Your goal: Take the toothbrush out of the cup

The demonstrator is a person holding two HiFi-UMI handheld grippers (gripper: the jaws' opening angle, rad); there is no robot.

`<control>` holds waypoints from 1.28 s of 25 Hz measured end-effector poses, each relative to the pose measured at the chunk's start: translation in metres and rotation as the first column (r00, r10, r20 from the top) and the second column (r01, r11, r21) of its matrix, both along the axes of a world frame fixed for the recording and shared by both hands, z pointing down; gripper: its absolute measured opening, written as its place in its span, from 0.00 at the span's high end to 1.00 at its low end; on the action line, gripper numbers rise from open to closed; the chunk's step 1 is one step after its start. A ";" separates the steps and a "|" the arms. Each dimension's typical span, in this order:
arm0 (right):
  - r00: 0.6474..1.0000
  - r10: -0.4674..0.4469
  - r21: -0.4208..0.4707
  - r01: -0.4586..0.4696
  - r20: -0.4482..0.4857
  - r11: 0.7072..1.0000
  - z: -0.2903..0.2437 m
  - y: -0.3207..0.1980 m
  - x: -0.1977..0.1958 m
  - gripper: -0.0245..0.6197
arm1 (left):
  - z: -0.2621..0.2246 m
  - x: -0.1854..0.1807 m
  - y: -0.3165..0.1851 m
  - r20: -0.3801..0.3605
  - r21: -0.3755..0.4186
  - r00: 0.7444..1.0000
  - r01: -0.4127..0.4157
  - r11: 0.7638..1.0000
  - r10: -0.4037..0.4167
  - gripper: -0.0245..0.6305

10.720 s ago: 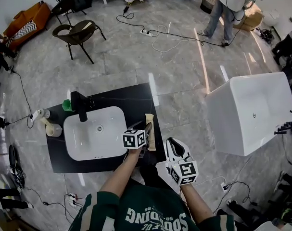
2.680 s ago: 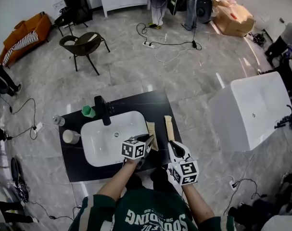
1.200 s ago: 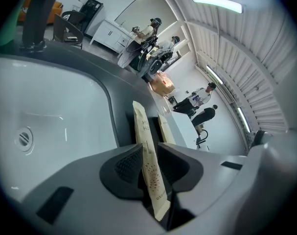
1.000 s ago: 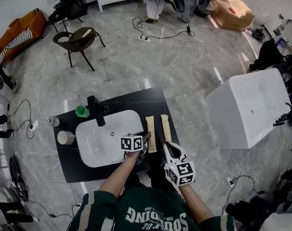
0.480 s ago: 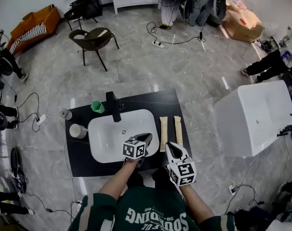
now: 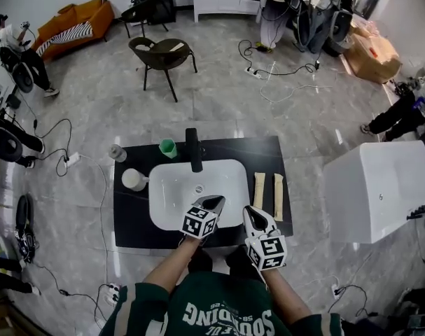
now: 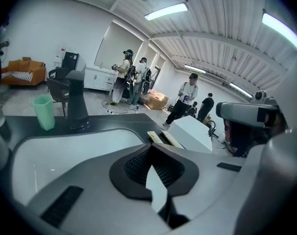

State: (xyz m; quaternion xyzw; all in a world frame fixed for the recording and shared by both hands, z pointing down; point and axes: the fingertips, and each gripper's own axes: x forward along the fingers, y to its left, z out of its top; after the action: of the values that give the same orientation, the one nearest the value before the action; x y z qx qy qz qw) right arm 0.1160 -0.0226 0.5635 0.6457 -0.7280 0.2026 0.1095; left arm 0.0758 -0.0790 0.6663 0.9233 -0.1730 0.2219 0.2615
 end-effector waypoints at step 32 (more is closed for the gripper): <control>0.977 -0.212 0.084 0.209 0.023 0.974 -0.017 -0.069 -0.134 0.90 | -0.072 -0.170 -0.043 -0.095 0.218 0.971 0.237 0.947 -0.221 0.95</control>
State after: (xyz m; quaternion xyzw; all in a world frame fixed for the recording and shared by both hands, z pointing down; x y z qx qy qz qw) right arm -0.0181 -0.0915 0.5468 0.5655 -0.8016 0.1707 0.0924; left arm -0.0937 -0.1216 0.5940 0.9279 -0.2943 0.1365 0.1837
